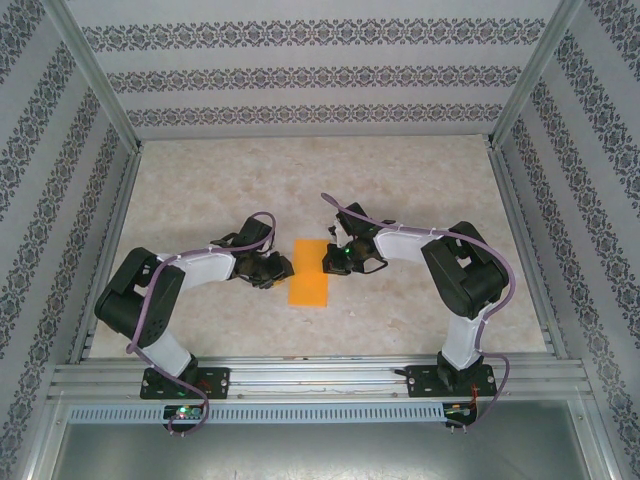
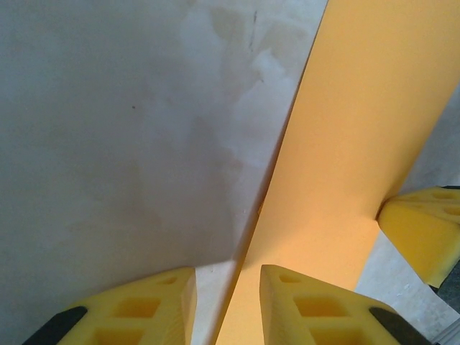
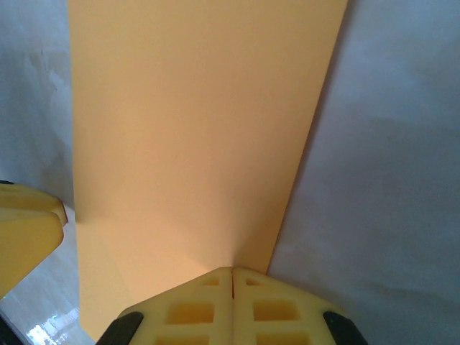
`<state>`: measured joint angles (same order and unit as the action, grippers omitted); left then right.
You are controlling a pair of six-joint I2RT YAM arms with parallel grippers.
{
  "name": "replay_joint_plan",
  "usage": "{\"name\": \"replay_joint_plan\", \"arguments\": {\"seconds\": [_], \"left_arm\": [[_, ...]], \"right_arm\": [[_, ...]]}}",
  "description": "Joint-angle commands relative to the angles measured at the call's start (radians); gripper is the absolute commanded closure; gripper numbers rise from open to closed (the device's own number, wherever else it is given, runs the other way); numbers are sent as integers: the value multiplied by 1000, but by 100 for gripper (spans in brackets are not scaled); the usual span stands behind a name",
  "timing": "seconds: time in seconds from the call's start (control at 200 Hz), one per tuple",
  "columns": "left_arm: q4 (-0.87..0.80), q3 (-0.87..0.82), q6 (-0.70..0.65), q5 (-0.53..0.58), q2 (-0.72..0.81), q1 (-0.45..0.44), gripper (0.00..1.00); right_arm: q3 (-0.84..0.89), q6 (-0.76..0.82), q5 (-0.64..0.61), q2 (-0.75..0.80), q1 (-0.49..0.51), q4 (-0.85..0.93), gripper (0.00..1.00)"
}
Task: Fold a paper plane with a square sheet of paper (fold left side to right side)
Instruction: Move the paper to the center of the table.
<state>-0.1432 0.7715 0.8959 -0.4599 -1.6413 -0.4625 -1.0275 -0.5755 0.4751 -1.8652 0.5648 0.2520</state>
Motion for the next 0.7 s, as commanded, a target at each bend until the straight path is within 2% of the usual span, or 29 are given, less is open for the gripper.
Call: {"name": "replay_joint_plan", "arguments": {"seconds": [0.0,0.46,0.694], "left_arm": [[128,28,8,-61,-61,-23,71],[52,32,-18,6,33,-22,69],[62,37,-19,3,14,-22,68]], "right_arm": [[8,17,-64,-19,-12,61,100],[6,22,-59,-28,-16,58,100],[13,23,-61,-28,-17,58,100]]}}
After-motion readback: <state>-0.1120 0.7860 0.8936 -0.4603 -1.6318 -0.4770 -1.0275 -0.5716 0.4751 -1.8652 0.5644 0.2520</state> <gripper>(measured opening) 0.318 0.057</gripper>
